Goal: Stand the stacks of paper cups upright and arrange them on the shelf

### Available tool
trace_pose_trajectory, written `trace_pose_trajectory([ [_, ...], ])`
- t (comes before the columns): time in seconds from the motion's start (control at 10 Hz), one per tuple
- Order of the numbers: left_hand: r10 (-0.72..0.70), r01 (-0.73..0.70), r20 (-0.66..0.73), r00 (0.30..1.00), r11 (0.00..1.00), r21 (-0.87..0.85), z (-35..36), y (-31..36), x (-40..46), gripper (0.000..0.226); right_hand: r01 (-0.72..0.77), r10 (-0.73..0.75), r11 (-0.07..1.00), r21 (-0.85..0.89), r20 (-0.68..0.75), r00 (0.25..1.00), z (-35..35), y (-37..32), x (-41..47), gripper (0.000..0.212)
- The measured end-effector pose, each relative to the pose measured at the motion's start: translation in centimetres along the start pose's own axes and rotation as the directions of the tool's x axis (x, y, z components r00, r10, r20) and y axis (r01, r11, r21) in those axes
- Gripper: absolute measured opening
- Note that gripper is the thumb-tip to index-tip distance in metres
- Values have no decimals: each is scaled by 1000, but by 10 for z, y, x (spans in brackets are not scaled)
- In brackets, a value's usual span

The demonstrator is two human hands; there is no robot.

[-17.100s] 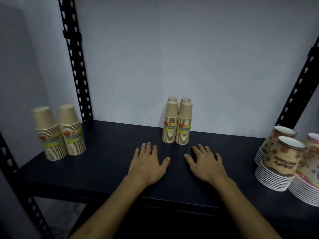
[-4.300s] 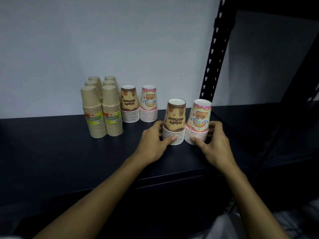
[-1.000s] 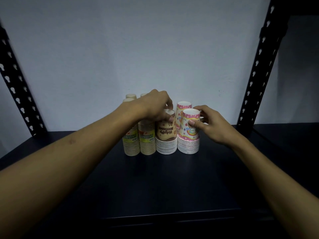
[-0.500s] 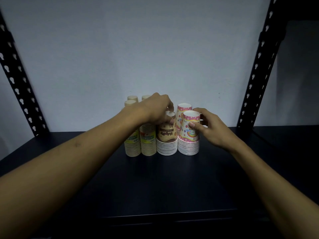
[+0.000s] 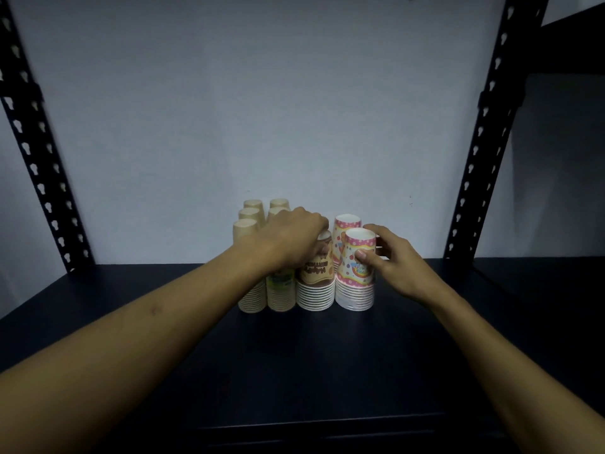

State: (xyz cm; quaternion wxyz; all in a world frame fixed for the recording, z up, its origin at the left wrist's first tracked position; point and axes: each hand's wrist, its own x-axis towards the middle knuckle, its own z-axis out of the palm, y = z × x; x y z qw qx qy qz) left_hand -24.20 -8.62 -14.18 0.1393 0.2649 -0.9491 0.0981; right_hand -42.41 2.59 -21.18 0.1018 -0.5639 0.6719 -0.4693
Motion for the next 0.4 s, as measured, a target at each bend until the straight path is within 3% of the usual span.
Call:
trace_pose_trajectory([
  [0.2,48,-49,21,999,997,56,-3,-2,1,38,-35,35,999,6,4,999,2,-8,-3,48],
  [0.3,71,-68,-48,996,996,58,-10,-4,-1,50,-115,114,993,22,18,993,4,-6,-8,82],
  [0.4,78,-92,-239,968,995,-48,-9,-10,-29,50,-143,157,984,107,-137,978,-5,-4,-21,96],
])
